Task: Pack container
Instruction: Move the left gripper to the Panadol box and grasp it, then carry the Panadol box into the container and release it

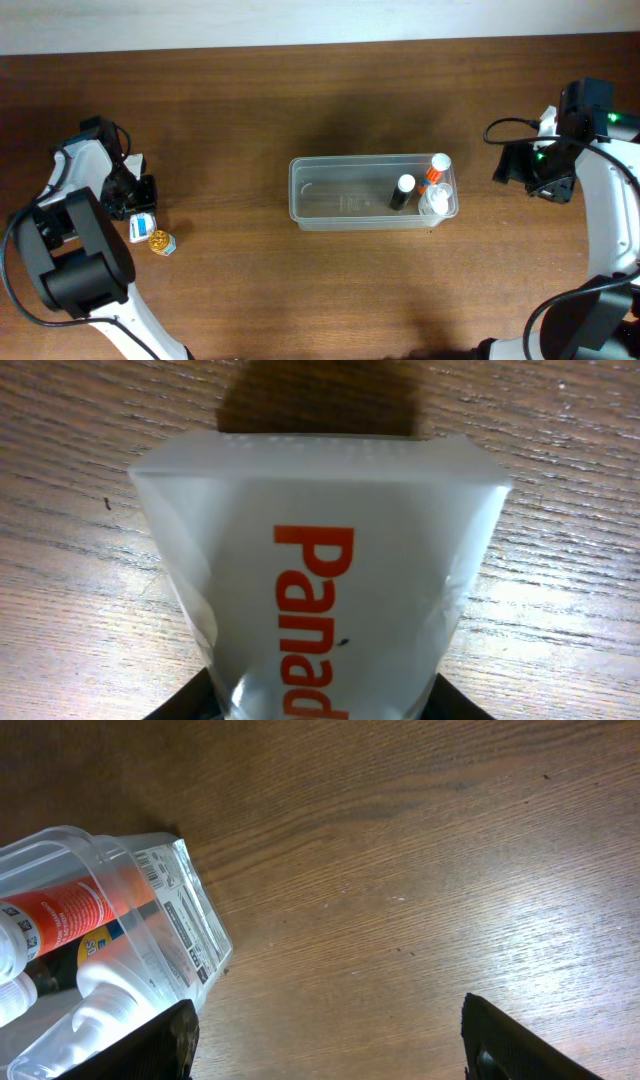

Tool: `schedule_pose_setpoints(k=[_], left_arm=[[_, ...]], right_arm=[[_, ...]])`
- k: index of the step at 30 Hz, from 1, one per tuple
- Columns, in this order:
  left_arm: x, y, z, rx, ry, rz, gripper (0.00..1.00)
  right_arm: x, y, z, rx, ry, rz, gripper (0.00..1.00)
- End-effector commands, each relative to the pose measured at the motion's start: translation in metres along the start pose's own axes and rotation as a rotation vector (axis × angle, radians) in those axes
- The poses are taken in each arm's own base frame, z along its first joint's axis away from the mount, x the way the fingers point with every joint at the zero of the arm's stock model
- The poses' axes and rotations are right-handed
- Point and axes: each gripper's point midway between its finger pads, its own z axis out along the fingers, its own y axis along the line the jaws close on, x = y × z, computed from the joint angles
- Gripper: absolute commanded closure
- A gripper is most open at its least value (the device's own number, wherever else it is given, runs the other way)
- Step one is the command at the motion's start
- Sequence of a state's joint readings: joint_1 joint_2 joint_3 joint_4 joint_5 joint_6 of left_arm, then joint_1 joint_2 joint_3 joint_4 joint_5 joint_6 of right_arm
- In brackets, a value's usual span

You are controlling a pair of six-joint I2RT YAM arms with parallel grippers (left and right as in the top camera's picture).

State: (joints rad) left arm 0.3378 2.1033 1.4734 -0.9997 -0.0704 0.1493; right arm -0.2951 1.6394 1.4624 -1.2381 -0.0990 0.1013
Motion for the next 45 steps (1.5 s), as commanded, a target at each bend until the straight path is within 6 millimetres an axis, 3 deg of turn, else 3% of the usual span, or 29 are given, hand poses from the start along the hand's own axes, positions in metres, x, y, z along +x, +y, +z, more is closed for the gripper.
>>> schedule_pose_setpoints(k=[1,7,12,15,18,21,25,30,35,39,45], left_arm=[[-0.001,0.000,0.001,-0.004,0.015,0.003,0.57],[-0.015,0.005,-0.038,-0.010,-0.016,-0.025,0.59],[-0.031,0.007,-0.094,-0.016,-0.114,-0.056,0.60],[-0.040,-0.007,-0.133,0.004,-0.212,-0.026,0.60],[-0.043,-0.040,-0.169,0.058,-0.312,0.050,0.59],[-0.039,-0.085,-0.201,0.116,-0.396,0.153,0.59],[-0.021,-0.168,-0.230,0.154,-0.480,0.417,0.59],[0.017,-0.285,-0.233,0.143,-0.532,0.906,0.59],[0.052,-0.360,-0.221,0.148,-0.555,1.192,0.59],[0.075,-0.396,-0.196,0.154,-0.504,1.301,0.59],[0.072,-0.403,-0.145,0.056,-0.388,1.331,0.59]], right_arm=[[0.001,-0.001,-0.001,-0.004,0.001,0.009,0.24],[0.001,-0.001,-0.001,-0.004,0.001,0.009,0.24],[0.001,-0.001,-0.001,-0.004,0.001,0.009,0.24],[0.001,-0.001,-0.001,-0.004,0.001,0.009,0.24],[0.001,-0.001,-0.001,-0.004,0.001,0.009,0.24],[0.001,-0.001,-0.001,-0.004,0.001,0.009,0.24],[0.001,-0.001,-0.001,-0.004,0.001,0.009,0.24],[0.001,-0.001,-0.001,-0.004,0.001,0.009,0.24],[0.001,-0.001,-0.001,-0.004,0.001,0.009,0.24],[0.000,-0.001,-0.001,-0.004,0.001,0.009,0.24],[0.001,-0.001,-0.001,-0.005,0.001,0.009,0.24]])
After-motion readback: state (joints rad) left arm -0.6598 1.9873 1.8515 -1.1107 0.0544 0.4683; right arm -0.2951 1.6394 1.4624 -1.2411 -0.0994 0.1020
